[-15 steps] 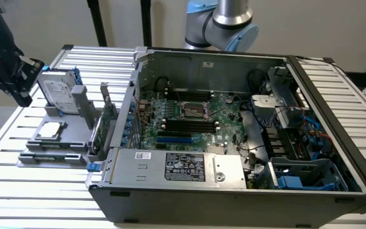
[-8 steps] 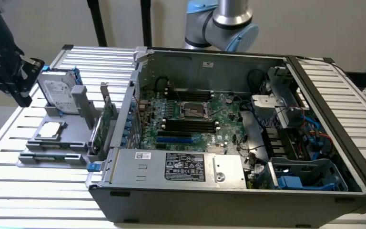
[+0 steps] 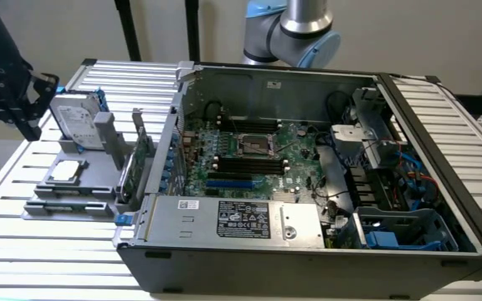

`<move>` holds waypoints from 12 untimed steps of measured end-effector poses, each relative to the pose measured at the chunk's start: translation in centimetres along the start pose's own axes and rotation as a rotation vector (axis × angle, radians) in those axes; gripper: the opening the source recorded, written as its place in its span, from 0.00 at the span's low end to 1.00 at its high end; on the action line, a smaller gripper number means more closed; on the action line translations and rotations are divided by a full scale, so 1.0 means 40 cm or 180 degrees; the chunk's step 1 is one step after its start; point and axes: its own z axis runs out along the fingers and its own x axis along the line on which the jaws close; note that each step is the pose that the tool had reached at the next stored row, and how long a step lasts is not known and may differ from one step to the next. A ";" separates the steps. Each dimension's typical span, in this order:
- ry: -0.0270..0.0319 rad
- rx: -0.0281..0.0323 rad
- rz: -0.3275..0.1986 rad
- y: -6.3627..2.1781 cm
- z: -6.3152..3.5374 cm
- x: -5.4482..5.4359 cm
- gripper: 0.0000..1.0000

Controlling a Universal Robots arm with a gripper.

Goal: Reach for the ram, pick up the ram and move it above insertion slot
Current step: 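Pick up the ram and move it above insertion slot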

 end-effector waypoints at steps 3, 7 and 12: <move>0.0002 0.0001 -0.0175 0.000 0.000 0.000 0.11; 0.0005 0.0001 -0.0406 0.000 0.001 0.000 0.11; 0.0008 0.0001 -0.0692 0.000 0.002 0.000 0.11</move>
